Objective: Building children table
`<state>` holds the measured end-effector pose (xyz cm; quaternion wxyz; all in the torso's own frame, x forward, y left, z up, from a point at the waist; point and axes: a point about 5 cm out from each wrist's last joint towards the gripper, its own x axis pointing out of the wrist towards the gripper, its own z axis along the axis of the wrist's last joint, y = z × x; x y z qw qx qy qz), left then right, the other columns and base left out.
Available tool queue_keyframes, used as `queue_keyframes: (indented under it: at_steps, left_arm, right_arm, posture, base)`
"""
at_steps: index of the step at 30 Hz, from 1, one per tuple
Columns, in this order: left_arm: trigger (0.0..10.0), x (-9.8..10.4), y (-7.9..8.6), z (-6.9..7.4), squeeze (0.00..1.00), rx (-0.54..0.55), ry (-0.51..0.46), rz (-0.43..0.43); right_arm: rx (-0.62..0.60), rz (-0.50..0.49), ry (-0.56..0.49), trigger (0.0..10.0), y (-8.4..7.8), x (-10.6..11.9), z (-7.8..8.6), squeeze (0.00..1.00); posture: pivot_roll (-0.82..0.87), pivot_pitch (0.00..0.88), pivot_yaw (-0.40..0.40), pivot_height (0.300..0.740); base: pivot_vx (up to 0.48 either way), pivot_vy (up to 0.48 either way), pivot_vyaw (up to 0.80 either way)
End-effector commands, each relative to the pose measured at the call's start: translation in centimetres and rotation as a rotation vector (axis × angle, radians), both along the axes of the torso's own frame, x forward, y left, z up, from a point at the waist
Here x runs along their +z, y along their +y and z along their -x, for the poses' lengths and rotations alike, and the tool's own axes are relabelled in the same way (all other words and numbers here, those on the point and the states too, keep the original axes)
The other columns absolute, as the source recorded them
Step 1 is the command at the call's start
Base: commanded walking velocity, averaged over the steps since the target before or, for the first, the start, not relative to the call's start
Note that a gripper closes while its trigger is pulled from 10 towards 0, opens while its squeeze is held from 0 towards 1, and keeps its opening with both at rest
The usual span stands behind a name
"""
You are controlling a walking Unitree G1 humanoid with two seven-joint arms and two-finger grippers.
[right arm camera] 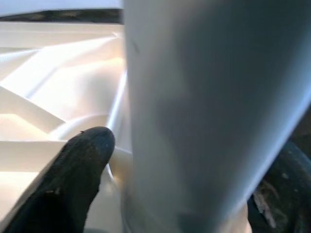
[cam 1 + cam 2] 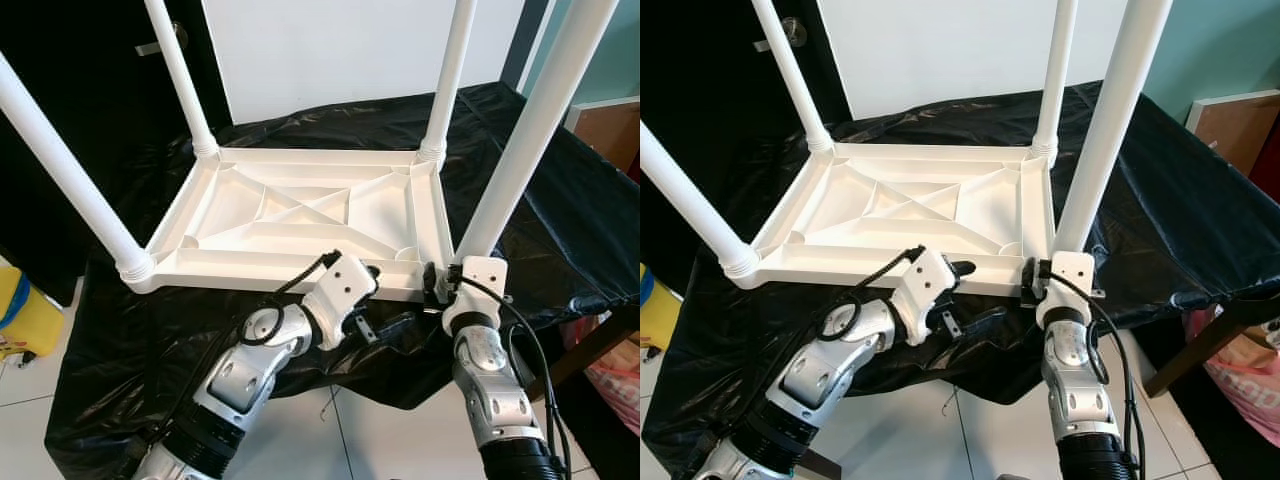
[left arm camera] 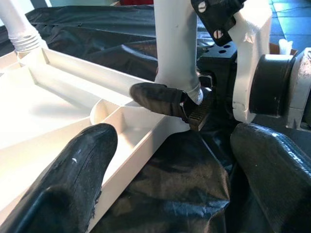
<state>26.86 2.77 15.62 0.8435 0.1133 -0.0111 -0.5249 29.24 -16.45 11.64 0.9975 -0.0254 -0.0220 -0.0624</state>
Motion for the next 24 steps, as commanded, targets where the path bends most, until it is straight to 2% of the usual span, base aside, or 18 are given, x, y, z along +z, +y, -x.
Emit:
queue_keyframes:
  at_steps: [1, 6, 7, 11, 16, 19, 20, 21, 24]
  left_arm:
    - [10.0, 0.1, -0.1, 0.0, 0.0, -0.029, -0.003, -0.006]
    - [10.0, 0.3, -0.1, -0.2, 0.0, -0.03, -0.011, -0.005]
    - [10.0, 0.4, 0.0, -0.3, 0.0, -0.029, -0.014, -0.006]
    - [10.0, 0.3, 0.3, -0.3, 0.0, -0.028, -0.015, -0.011]
    - [10.0, 0.3, 0.2, -0.3, 0.0, -0.026, -0.013, -0.01]
    - [10.0, 0.3, 0.1, -0.4, 0.0, -0.026, -0.013, -0.009]
    - [10.0, 0.4, 0.1, -0.4, 0.0, -0.027, -0.014, -0.009]
    - [10.0, 0.4, 0.0, -0.5, 0.0, -0.028, -0.016, -0.009]
    - [10.0, 0.5, 0.0, -0.5, 0.0, -0.028, -0.018, -0.009]
  right_arm:
    - [0.068, -0.006, -0.023, 10.0, -0.1, 0.3, 0.2, 1.0]
    - [0.175, 0.01, -0.044, 10.0, -1.2, 0.8, 0.4, 0.98]
    - [0.224, 0.026, -0.041, 10.0, -1.7, 1.0, 0.4, 0.0]
    - [0.361, 0.073, -0.035, 10.0, -2.8, 1.3, 0.0, 0.0]
    - [0.494, 0.112, -0.022, 10.0, -2.4, 1.4, -0.8, 0.0]
    - [0.519, 0.118, -0.017, 10.0, -2.3, 1.4, -1.0, 0.0]
    - [0.549, 0.133, -0.014, 9.2, -2.1, 1.4, -1.2, 0.0]
    - [0.562, 0.141, -0.008, 0.2, -2.1, 1.3, -1.4, 0.0]
    - [0.567, 0.145, -0.005, 0.2, -2.1, 1.3, -1.5, 0.0]
  posture:
    - [-0.22, 0.043, 0.022, 0.74]
    - [-0.22, 0.039, 0.024, 0.74]
    - [-0.22, 0.039, 0.025, 0.74]
    - [-0.22, 0.042, 0.027, 0.74]
    - [-0.22, 0.041, 0.03, 0.74]
    - [-0.22, 0.041, 0.03, 0.74]
    - [-0.21, 0.036, 0.033, 0.74]
    - [-0.21, 0.033, 0.035, 0.74]
    - [-0.21, 0.032, 0.035, 0.74]
  base:
    - [0.0, 0.0, 0.0]
    - [0.0, 0.0, 0.0]
    - [0.0, 0.0, 0.0]
    - [0.0, 0.0, 0.0]
    - [0.0, 0.0, 0.0]
    - [0.0, 0.0, 0.0]
    - [0.0, 0.0, 0.0]
    - [0.0, 0.0, 0.0]
    - [0.0, 0.0, 0.0]
